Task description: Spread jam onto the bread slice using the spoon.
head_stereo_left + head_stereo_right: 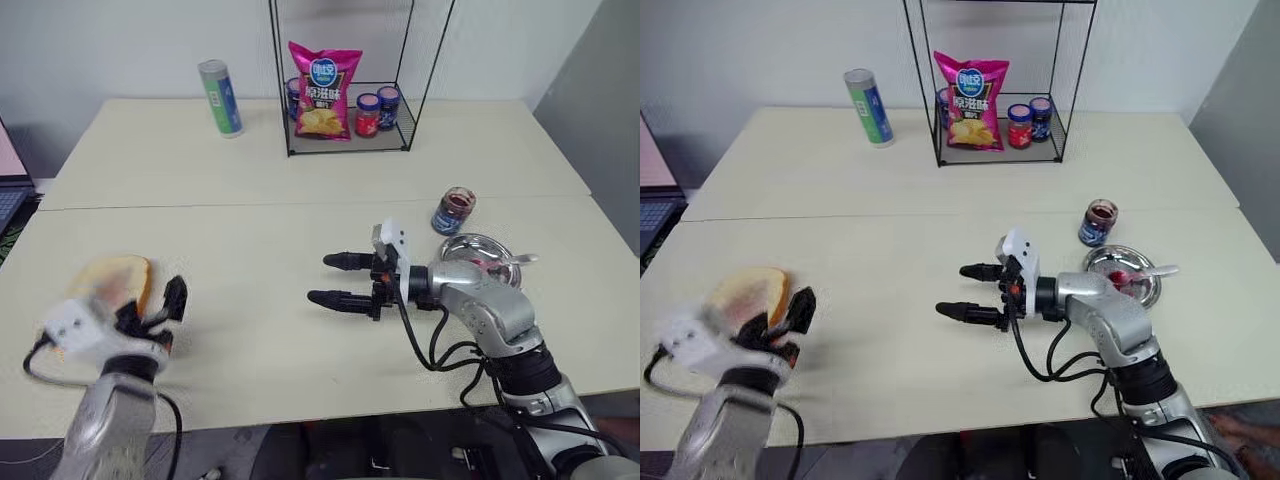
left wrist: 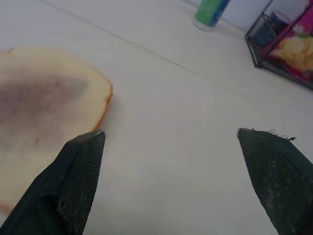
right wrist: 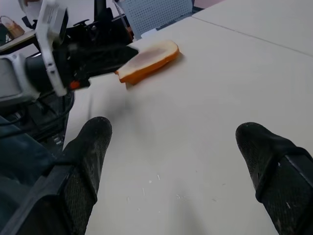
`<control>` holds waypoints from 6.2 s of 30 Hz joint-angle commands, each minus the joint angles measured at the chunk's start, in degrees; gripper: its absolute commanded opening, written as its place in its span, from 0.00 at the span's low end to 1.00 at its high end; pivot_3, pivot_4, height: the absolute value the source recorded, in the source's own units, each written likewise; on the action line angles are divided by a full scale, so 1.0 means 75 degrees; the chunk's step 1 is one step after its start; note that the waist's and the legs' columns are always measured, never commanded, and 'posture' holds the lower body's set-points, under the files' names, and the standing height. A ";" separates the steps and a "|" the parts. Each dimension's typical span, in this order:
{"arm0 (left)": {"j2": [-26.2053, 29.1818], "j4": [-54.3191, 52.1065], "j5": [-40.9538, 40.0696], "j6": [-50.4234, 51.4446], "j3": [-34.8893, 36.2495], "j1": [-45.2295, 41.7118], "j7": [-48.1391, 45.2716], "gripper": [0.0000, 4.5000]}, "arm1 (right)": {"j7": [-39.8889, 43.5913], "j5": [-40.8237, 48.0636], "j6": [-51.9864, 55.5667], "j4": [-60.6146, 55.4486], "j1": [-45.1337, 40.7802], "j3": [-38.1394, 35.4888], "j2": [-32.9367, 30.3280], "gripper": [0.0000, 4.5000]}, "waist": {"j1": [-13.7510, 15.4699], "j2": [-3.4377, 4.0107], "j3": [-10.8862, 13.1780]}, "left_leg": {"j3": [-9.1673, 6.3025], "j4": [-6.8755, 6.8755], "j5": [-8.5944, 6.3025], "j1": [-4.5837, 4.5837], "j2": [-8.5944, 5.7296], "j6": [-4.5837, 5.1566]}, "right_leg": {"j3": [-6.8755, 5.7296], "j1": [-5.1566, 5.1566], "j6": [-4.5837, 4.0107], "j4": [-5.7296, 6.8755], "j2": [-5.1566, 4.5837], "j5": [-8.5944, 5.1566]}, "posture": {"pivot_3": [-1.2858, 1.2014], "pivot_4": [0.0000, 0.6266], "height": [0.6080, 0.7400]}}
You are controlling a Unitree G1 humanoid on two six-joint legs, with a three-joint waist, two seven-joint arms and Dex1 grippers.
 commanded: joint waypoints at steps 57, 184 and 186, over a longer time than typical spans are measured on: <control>0.3450 0.2279 -0.1409 -0.1329 -0.0598 -0.1581 0.0804 0.01 | -0.0548 0.0458 0.0202 -0.0385 0.0199 -0.0537 -0.0050 1.00 | 0.0091 -0.0004 0.0003 | 0.0002 0.0121 0.0010 0.0063 0.0003 -0.0013 | 0.0024 0.0016 -0.0048 0.0202 0.0021 -0.0065 | 0.52 0.24 1.00; 0.3890 0.5178 0.3549 -0.2203 -0.6660 -0.6552 -0.7867 1.00 | -0.6640 0.3810 -0.1478 0.1886 0.1848 -0.6157 0.1071 1.00 | 0.0001 0.0055 -0.0020 | 0.0073 0.0126 0.0017 0.0100 -0.0006 -0.0013 | 0.0205 0.0015 -0.0006 0.0225 0.0133 -0.0070 | 0.52 0.24 1.00; 0.3839 0.5029 0.3468 -0.2026 -0.6697 -0.6549 -0.7781 1.00 | -0.6681 0.3957 -0.1498 0.1686 0.1931 -0.6214 0.1171 1.00 | 0.0000 0.0055 -0.0019 | 0.0071 0.0125 0.0018 0.0100 -0.0004 -0.0013 | 0.0203 0.0015 -0.0006 0.0227 0.0133 -0.0071 | 0.52 0.24 1.00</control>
